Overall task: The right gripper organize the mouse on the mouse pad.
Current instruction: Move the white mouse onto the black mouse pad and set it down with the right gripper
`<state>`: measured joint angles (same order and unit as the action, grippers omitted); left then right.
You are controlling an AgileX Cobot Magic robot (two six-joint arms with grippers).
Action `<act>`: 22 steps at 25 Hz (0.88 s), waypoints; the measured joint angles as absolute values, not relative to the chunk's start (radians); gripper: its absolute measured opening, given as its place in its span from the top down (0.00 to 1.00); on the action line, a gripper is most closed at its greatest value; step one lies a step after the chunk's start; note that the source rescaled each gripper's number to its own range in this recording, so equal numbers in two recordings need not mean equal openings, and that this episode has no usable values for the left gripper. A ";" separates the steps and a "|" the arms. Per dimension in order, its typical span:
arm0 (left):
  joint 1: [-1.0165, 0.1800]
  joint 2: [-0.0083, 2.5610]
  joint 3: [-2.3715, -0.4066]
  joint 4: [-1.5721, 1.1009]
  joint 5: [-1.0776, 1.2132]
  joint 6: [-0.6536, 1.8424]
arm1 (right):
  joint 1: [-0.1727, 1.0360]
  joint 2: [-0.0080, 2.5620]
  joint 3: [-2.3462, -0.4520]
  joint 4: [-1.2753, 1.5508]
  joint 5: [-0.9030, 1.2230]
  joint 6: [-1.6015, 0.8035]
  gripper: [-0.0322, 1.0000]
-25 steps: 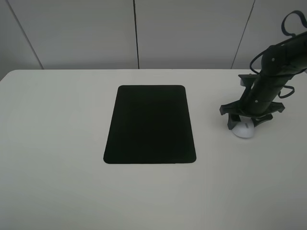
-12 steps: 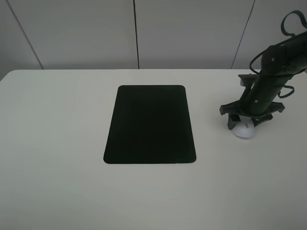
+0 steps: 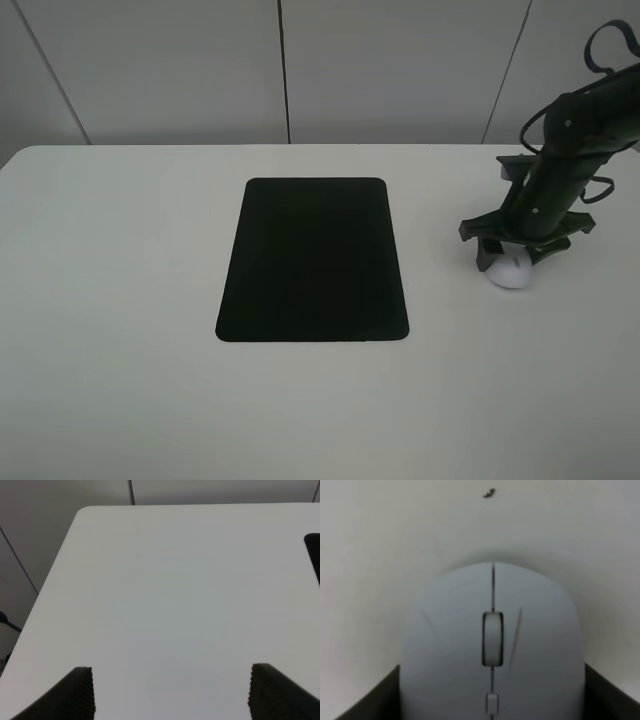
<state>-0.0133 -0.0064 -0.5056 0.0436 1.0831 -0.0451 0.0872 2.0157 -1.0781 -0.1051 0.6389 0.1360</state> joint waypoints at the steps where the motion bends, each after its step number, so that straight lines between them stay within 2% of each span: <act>1: -0.013 -0.006 -0.506 0.044 1.083 -0.045 | 0.087 2.017 -1.097 -0.106 0.665 0.136 0.97; 9: -0.013 -0.006 -0.506 0.044 1.083 -0.045 | 0.185 1.974 -1.209 -0.109 0.774 0.197 0.97; 22: -0.013 -0.006 -0.506 0.044 1.083 -0.045 | 0.445 1.996 -1.386 -0.105 0.808 0.417 0.97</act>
<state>-0.0133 -0.0064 -0.5056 0.0436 1.0831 -0.0451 0.4454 1.9965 -1.3863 -0.1046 0.8084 0.4170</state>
